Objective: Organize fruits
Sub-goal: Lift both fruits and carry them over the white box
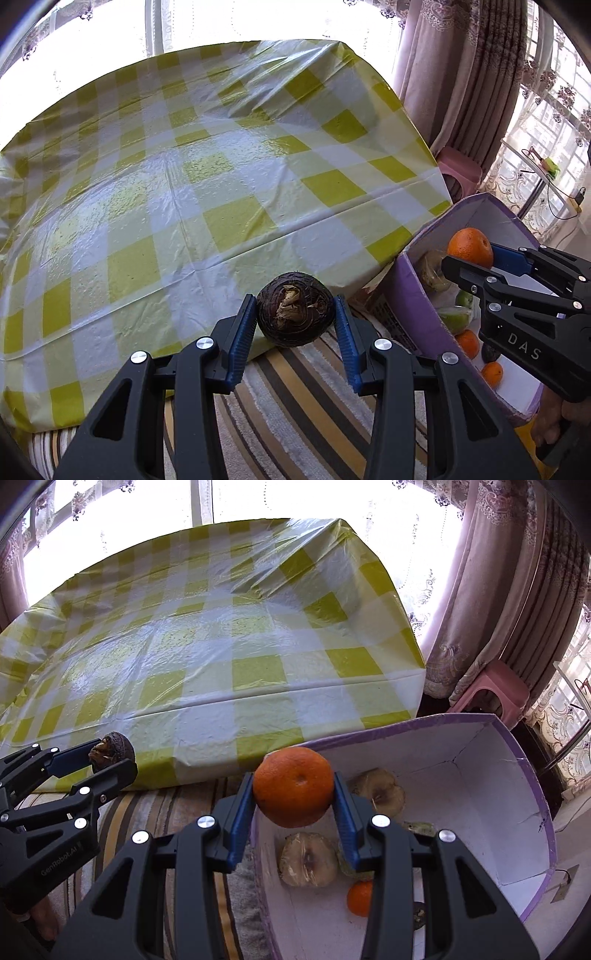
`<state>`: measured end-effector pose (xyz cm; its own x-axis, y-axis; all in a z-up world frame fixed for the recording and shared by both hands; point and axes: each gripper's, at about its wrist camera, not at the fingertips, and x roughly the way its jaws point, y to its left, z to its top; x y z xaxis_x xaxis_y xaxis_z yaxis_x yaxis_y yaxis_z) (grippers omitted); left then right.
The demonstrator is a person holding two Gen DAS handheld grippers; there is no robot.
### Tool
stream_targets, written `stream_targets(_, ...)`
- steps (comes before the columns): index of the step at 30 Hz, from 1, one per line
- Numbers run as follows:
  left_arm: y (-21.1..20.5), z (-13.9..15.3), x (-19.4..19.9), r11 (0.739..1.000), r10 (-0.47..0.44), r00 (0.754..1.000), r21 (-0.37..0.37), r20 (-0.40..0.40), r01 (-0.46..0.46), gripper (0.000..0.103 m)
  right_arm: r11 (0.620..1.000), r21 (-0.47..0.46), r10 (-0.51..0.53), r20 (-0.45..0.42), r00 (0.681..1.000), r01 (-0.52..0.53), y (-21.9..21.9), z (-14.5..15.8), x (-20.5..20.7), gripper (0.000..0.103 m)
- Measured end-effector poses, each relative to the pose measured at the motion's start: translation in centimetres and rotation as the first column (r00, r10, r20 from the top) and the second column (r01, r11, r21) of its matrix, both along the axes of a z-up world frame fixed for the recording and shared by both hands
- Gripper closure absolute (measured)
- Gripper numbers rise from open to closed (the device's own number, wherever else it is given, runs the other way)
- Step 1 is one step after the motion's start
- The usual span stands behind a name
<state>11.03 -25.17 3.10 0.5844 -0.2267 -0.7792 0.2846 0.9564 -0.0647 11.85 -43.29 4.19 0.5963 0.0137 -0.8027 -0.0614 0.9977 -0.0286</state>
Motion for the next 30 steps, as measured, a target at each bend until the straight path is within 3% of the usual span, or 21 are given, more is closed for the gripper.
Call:
stream_targets(10, -6.7, -0.5, 0.1, 0.984, -0.175, 0.985, -0.044, -0.003, 0.175, 0.063, 0.988, -0.056, -0.147, -0.021, 0.989, 0.145, -6.0, -1.1, -0.7, 0.062)
stream_targets(16, -10.3, -1.7, 0.4, 0.963, -0.26, 0.964, -0.088, -0.052, 0.255, 0.063, 0.965, -0.095, -0.25, -0.052, 0.967, 0.244, -9.7, -2.7, -1.3, 0.062)
stream_targets(25, -14.5, -4.4, 0.3, 0.938, -0.32, 0.933, -0.191, -0.165, 0.288, 0.063, 0.921, -0.145, -0.376, -0.088, 0.922, 0.362, -13.9, -4.6, -2.6, 0.062)
stream_targets(30, -15.7, -4.9, -0.3, 0.936, -0.337, 0.931, -0.153, -0.141, 0.316, 0.063, 0.905, -0.179, -0.406, -0.094, 0.909, 0.386, -14.4, -5.5, -2.9, 0.062)
